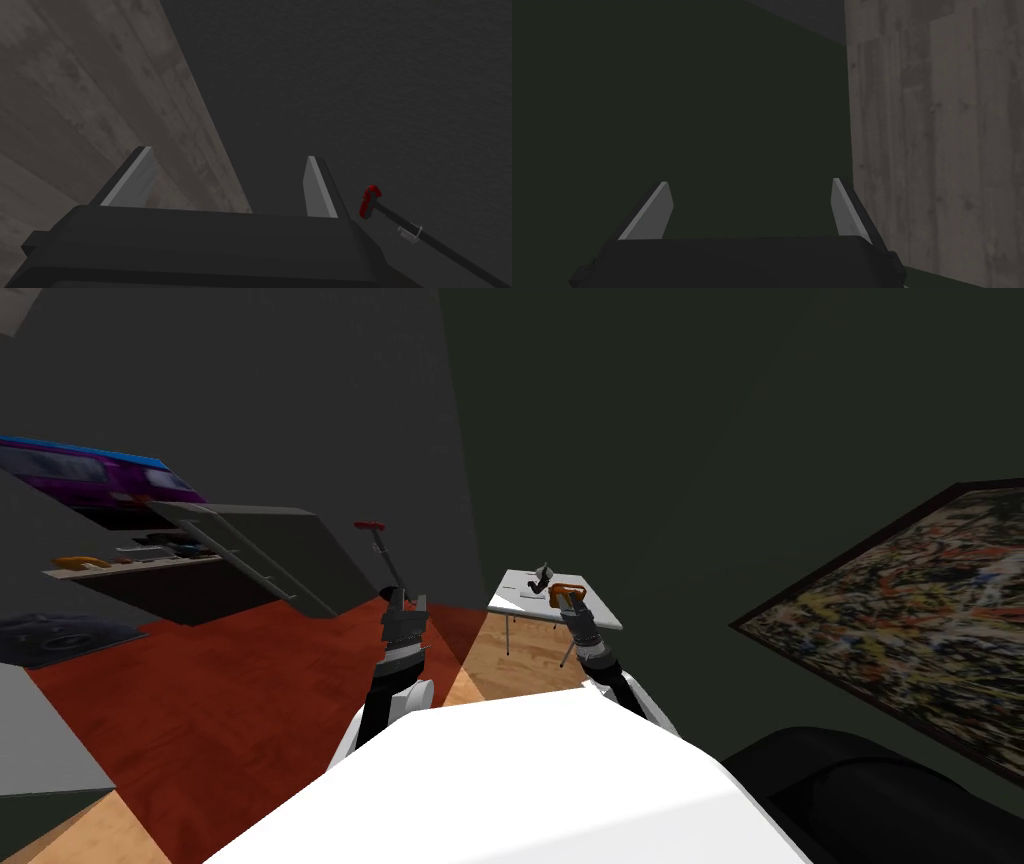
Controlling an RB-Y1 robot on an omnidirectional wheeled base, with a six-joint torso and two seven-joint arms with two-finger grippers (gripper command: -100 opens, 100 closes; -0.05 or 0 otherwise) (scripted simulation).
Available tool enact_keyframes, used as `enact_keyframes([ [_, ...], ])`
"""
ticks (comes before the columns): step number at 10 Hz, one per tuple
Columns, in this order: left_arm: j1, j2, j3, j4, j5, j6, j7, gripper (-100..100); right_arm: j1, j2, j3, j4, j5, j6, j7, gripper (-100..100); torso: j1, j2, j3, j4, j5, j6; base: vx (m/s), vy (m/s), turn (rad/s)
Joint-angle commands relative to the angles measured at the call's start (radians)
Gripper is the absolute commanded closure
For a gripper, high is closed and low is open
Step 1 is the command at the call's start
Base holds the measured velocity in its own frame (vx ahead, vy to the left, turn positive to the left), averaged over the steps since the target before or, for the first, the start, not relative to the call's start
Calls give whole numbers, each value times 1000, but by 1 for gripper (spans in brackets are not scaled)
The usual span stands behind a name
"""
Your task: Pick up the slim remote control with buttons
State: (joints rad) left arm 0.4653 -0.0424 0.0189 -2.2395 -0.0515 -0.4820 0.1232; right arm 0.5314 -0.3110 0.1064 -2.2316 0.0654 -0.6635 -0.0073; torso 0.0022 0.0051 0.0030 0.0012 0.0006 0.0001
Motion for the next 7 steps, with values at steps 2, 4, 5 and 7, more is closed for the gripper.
enact_keyframes([
  [2, 0, 0, 0, 0, 0, 0, 0, 0, -1, -66, 19, 30, 24, -7, -1, -100, 1, -1, 0, 0, 0, 0, -58, 56, 62],
  [4, 0, 0, 0, 0, 0, 0, 0, 0, -3, -122, 38, 61, 46, -12, 0, -100, 2, -1, 0, 0, 0, 0, -67, 61, 63],
  [5, 0, 0, 0, 0, 0, 0, 0, 0, -6, -158, 59, 95, 70, -17, 0, -100, 1, -1, 0, 0, 0, 0, -72, 66, 93],
  [7, 0, 0, 0, 0, 0, 0, 0, 0, -9, -214, 80, 130, 95, -23, 1, -100, 1, -1, -1, 0, 0, 0, -51, 55, 83],
])
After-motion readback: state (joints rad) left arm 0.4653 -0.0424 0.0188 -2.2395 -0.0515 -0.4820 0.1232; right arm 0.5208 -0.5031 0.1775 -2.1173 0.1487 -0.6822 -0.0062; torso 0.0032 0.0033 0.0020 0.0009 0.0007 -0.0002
